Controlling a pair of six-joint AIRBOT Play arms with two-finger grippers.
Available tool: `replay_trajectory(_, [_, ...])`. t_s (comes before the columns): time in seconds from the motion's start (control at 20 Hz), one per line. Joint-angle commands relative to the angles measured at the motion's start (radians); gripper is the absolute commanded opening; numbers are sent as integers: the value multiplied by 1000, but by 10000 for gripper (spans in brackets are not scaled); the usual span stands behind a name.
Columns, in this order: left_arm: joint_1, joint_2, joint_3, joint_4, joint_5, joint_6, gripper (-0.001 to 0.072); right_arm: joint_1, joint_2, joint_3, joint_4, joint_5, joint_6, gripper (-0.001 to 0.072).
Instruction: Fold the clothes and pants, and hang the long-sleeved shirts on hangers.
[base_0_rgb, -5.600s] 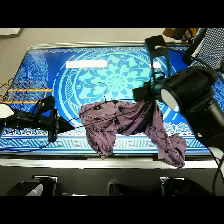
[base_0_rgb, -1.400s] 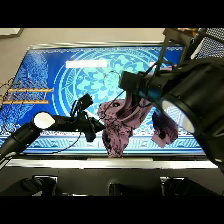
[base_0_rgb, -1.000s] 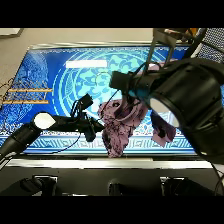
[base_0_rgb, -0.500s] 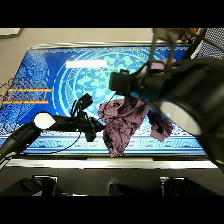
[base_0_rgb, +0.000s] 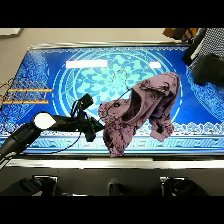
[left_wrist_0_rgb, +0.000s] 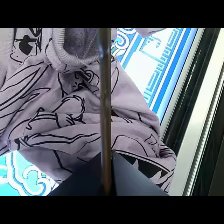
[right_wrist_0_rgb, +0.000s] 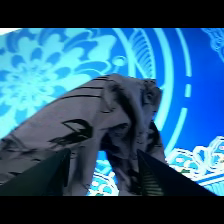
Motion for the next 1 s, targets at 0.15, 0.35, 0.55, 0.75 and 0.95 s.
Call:
replay_trajectory(0.15, [2, 0, 1, 18, -1, 0, 22, -239, -96, 0, 433, 21, -909, 533])
replay_trajectory(0.35, [2, 0, 1, 18, -2, 0, 22, -238, -206, 0, 711, -22, -1392, 663])
replay_trajectory(0.55, [2, 0, 0, 18, -11, 0, 23, -238, -263, 0, 763, -84, -1538, 660])
replay_trajectory(0.75, [2, 0, 0, 33, -11, 0, 22, -238, -304, -1, 810, -84, -1643, 660])
replay_trajectory(0.95, [2, 0, 0, 33, -11, 0, 23, -239, -364, -1, 816, -80, -1646, 654])
